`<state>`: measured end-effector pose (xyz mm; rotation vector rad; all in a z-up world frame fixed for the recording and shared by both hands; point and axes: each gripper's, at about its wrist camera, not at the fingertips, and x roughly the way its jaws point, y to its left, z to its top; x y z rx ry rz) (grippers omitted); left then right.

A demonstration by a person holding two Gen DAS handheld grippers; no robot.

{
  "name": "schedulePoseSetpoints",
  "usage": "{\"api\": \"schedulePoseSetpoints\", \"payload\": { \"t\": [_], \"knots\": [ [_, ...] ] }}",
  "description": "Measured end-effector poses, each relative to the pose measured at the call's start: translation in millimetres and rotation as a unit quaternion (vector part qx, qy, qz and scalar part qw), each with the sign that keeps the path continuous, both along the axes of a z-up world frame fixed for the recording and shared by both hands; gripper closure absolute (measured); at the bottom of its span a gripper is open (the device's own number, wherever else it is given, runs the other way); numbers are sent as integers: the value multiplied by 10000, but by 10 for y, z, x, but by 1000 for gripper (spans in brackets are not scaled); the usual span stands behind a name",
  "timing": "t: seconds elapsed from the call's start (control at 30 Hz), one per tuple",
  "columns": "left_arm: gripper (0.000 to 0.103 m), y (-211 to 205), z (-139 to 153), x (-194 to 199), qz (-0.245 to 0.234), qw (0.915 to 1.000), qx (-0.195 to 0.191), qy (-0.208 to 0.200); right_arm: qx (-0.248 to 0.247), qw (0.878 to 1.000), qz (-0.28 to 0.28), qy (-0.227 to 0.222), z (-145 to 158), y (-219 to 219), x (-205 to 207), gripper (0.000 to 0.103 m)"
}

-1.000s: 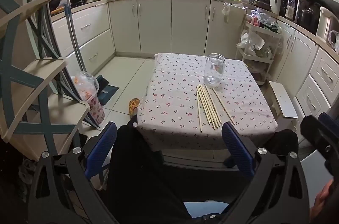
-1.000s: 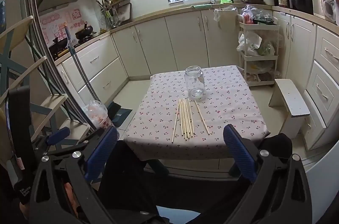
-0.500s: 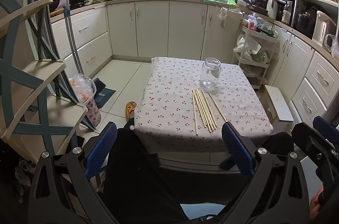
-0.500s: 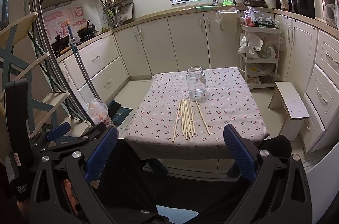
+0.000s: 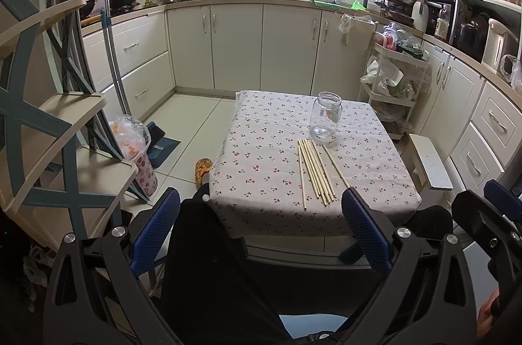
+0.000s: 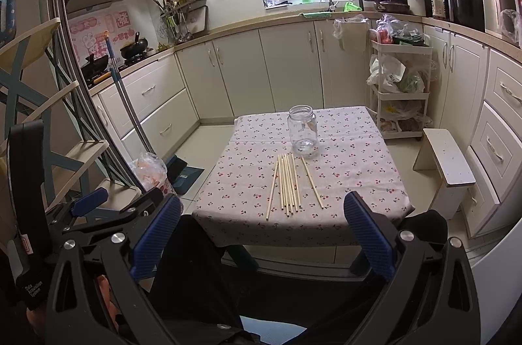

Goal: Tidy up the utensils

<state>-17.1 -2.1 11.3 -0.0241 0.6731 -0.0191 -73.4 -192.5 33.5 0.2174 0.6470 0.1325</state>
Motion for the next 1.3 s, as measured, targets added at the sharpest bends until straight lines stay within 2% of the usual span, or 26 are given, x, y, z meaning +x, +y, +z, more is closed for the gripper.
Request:
{"api": "schedulePoseSetpoints", "payload": {
  "t": [1.3],
  "knots": [
    [8, -10, -5, 3, -4, 10000, 4, -6, -15, 10000, 7, -52, 29, 30, -30, 7]
  ]
}}
